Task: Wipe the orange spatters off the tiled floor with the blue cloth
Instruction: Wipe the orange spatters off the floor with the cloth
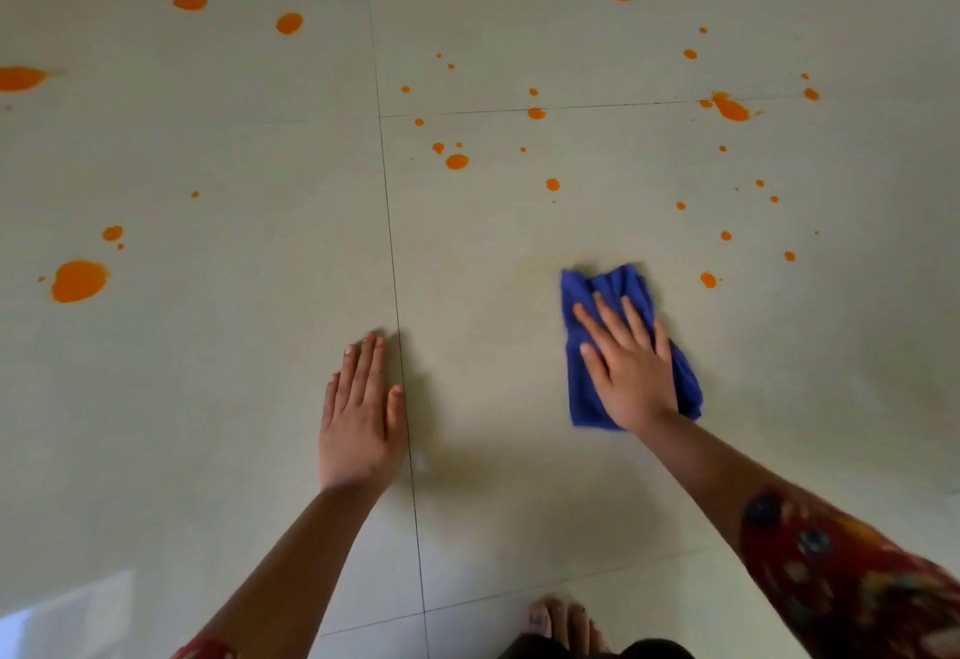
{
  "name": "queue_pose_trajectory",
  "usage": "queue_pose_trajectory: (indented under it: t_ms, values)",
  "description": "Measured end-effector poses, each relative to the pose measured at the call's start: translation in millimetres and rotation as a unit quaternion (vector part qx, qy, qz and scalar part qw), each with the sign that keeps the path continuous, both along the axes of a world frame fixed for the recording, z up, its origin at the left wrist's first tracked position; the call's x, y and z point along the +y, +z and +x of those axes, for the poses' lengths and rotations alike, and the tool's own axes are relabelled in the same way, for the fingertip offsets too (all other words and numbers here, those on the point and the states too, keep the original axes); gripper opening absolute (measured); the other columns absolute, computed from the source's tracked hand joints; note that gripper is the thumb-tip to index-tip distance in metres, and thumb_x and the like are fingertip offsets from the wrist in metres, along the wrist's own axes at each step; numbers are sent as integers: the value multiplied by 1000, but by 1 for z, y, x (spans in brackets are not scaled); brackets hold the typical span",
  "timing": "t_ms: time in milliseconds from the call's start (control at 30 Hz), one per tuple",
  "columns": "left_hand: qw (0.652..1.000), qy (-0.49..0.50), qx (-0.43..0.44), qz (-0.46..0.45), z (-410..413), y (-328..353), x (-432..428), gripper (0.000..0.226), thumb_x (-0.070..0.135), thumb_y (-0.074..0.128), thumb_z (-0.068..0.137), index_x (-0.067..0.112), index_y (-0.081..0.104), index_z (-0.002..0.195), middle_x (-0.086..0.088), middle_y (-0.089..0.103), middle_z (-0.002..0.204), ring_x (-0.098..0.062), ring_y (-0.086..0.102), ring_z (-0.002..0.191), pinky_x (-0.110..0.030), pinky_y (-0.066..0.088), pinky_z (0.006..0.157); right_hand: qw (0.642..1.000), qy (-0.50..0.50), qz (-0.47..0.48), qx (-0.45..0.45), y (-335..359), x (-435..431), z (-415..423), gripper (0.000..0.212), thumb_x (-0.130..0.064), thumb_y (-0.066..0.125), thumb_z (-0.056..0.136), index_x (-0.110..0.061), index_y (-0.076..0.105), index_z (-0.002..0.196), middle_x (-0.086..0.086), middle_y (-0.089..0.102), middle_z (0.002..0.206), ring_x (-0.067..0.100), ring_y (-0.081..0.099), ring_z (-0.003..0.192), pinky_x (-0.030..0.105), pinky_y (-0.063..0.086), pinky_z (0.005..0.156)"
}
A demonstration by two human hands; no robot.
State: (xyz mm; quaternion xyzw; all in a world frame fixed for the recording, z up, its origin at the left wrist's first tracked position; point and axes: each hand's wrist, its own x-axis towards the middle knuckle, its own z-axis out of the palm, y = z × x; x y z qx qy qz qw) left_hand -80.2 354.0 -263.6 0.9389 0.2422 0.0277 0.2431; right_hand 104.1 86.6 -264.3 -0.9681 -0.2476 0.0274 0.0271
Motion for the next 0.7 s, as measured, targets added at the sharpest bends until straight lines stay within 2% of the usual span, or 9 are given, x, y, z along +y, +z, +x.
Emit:
queue_pose_trajectory:
  t_ms: [67,133,267,333,400,467,533,600,700]
  values:
    - [1000,2,-3,-2,-3,0,-2,61,40,12,97,18,17,153,8,12,160,-7,1,148,-33,7,120,996,-92,9,-3,3,40,26,55,-50,20,96,-38,35,147,-10,31,157,24,28,145,50,22,114]
    - [1000,22,-8,-10,-5,2,-4,61,39,13,96,17,21,152,7,15,160,-8,4,148,-34,8,120,995,-90,29,13,7,96,28,59,-51,16,93,-38,32,149,-10,25,159,25,22,147,52,15,115]
    - [997,76,-3,-10,-3,6,7,64,41,11,94,19,24,152,6,17,159,-12,10,148,-36,9,120,988,149,24,35,3,155,-51,55,-47,22,97,-36,28,151,-10,23,160,25,16,149,53,14,118]
    - [995,97,2,-11,-1,8,17,65,44,8,93,20,21,153,7,14,160,-11,7,148,-35,6,120,958,281,28,44,5,126,-97,52,-47,29,100,-36,26,151,-11,20,161,21,14,150,48,12,119]
    - [993,114,2,-12,-1,8,25,65,44,8,93,22,18,153,10,10,160,-8,2,148,-32,3,120,938,343,30,32,5,91,-92,53,-49,32,100,-37,24,152,-12,20,160,19,16,149,45,12,119]
    - [993,119,15,-18,-7,8,30,66,46,6,92,24,14,154,12,5,160,-8,-1,148,-31,0,120,958,285,15,-7,1,80,-50,54,-48,30,98,-38,25,151,-11,26,159,21,23,148,47,15,116]
    - [994,99,40,-12,-16,6,29,68,49,4,91,24,8,154,11,-2,160,-8,-7,147,-30,-4,120,991,135,-1,-3,-2,91,-1,54,-49,25,97,-37,29,150,-9,30,157,23,27,146,49,18,114]
    - [995,80,61,-1,-20,4,30,69,51,2,89,25,1,153,11,-9,160,-7,-14,146,-28,-9,119,999,35,11,4,0,123,31,56,-49,21,96,-35,35,148,-8,32,157,24,26,146,50,19,114]
    - [994,79,69,-15,-20,5,32,71,52,0,87,25,-5,152,13,-12,159,-3,-18,144,-26,-12,117,999,35,26,23,5,188,34,56,-50,18,97,-36,27,151,-10,22,160,24,15,149,51,8,117]
